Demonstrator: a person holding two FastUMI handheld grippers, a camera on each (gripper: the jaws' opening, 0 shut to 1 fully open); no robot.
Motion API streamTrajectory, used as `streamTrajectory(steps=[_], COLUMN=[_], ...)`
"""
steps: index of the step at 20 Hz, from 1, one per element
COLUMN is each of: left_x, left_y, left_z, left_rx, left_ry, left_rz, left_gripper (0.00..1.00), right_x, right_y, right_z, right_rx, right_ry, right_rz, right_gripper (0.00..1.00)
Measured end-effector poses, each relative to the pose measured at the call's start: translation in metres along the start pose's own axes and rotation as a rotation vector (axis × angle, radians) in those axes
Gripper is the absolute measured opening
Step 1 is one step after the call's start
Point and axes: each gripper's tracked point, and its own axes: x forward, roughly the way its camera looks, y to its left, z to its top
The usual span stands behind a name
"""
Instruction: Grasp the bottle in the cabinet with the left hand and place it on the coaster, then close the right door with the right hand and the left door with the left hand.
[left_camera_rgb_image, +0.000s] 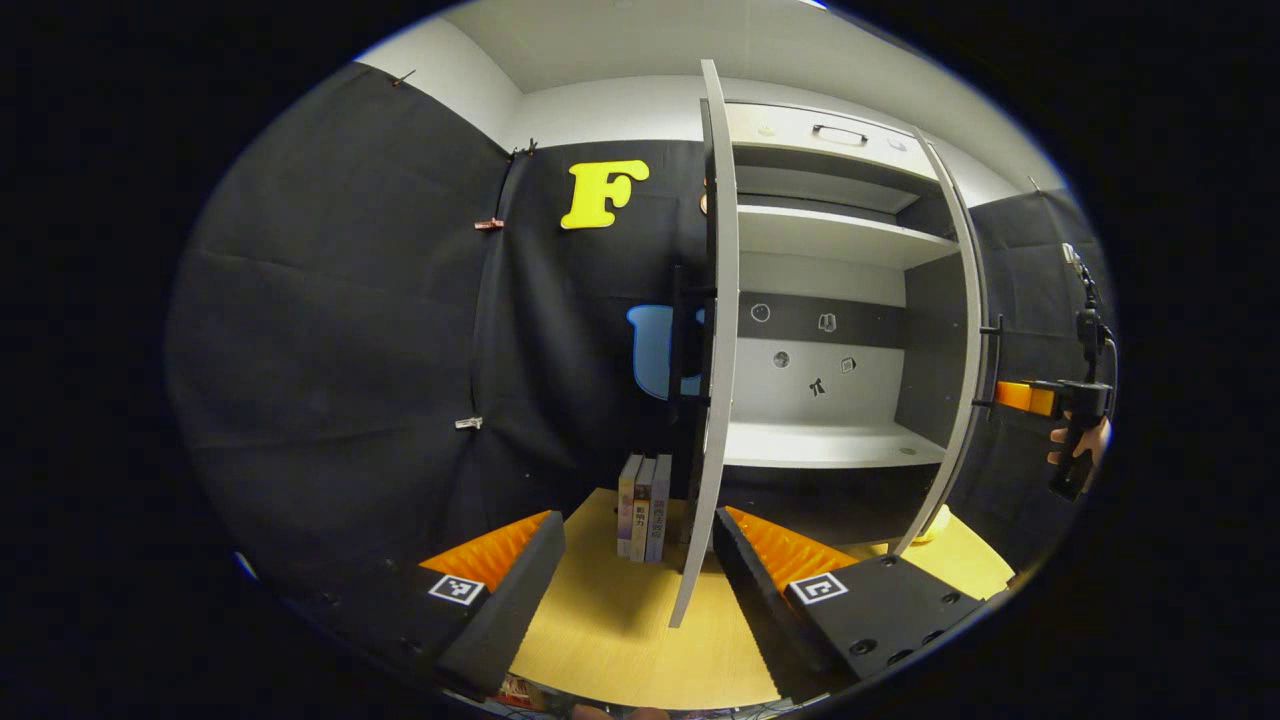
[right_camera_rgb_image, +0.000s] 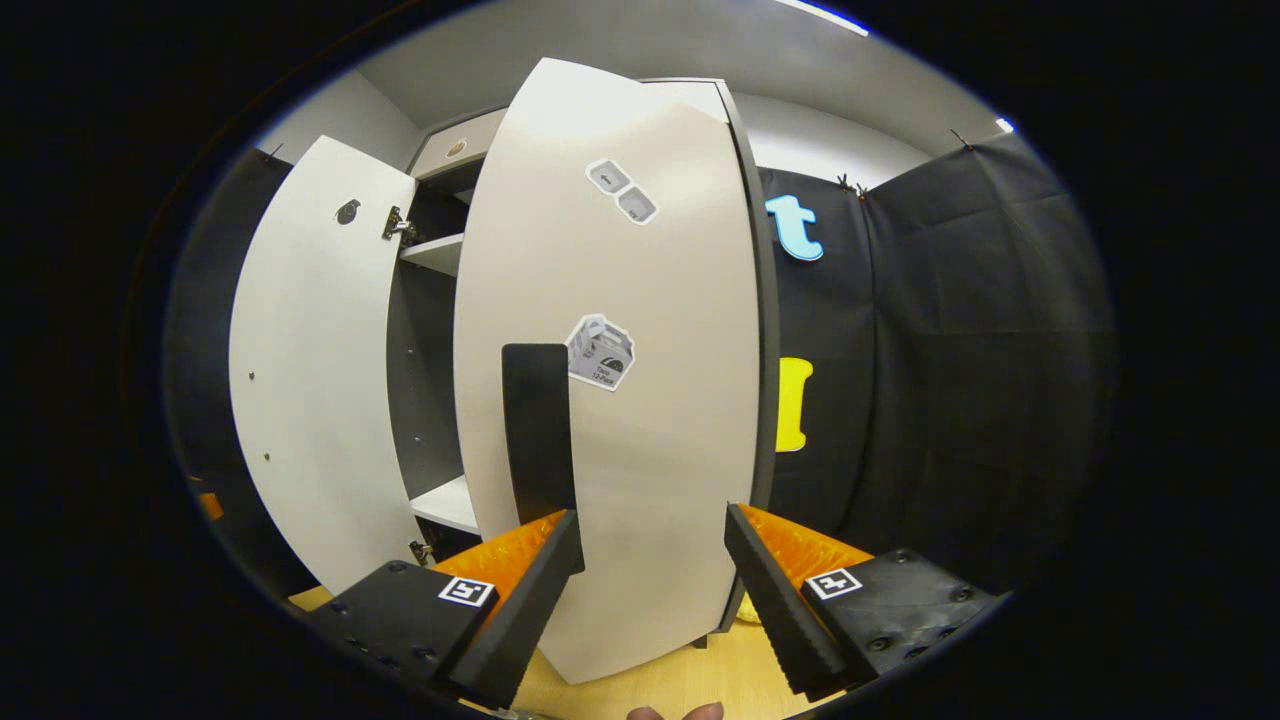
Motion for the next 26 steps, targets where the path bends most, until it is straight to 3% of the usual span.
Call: streamTrajectory(steps=[10,15,26], left_x=[0.005,0.015,0.076], left_y=[0.021,0.021,0.034], left_z=[0.010,0.017,0.061], left_rx=[0.017,0.001,0.065], left_ry=[-0.019,-0.023,-0.092], left_rz=[0.032,0.010,-0.035], left_gripper=[0.95,0.95,0.92], right_x=[0.037,0.041,-0.022], right_y=[0.026,0.029,0.007], right_z=[-0.001,-0.001,0.026], right_rx=[-0.018,-0.021,-0.069], right_ry=[-0.005,0.004,-0.035], right_rz=[0.010,0.003,-0.050], right_gripper=[0.94,0.94,0.97])
